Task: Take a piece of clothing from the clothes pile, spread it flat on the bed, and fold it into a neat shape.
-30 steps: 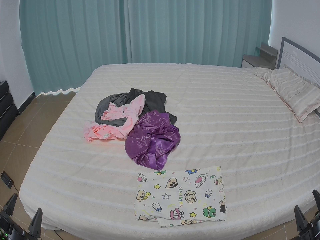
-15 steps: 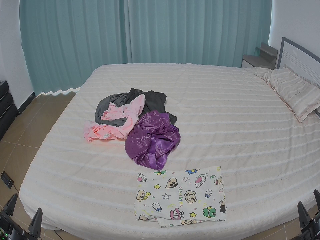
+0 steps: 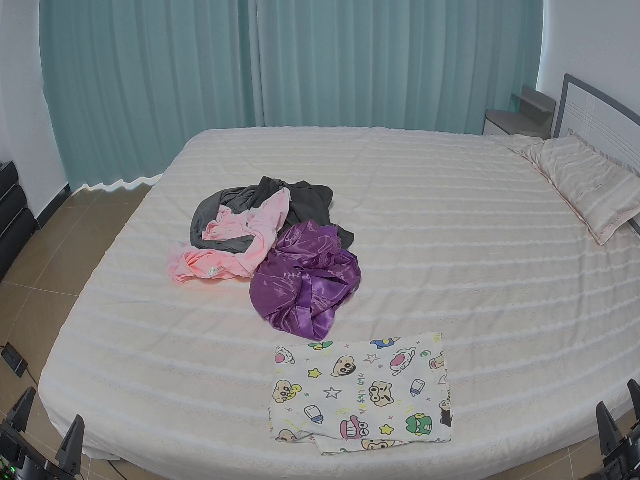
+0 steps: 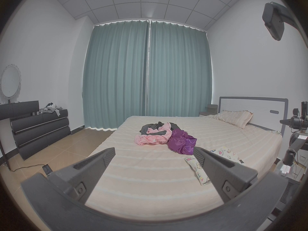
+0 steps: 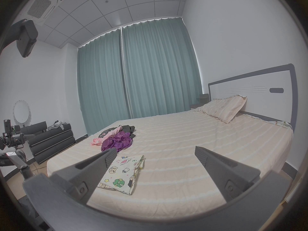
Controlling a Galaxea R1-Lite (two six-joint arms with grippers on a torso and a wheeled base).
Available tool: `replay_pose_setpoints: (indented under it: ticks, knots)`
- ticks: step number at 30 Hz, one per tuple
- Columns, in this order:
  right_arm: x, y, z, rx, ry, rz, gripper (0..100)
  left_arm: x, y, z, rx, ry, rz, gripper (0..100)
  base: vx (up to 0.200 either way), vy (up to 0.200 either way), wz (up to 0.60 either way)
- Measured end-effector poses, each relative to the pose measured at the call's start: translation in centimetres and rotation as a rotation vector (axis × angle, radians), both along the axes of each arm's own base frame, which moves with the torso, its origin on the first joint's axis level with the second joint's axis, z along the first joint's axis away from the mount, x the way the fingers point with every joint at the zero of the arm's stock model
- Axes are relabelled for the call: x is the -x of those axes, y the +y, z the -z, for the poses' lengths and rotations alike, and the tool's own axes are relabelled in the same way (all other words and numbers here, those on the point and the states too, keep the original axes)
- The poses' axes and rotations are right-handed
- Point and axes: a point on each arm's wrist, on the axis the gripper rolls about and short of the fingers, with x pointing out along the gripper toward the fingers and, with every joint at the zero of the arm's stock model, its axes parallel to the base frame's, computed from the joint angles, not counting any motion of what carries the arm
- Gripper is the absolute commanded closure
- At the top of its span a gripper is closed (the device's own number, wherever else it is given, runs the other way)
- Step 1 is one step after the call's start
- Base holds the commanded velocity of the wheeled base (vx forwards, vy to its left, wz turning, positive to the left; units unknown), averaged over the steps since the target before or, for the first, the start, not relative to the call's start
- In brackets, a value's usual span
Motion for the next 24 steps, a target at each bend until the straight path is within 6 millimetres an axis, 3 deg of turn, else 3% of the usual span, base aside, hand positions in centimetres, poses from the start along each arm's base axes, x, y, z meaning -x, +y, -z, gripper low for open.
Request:
replay_pose_setpoints:
  ticks: [24]
  knots:
    - [0.00, 0.02, -0.02, 0.024, 0.001, -0.007, 0, -0.02, 0.00, 0.01, 0.000, 0.004, 0.000, 0, 0.000, 0.000, 0.00]
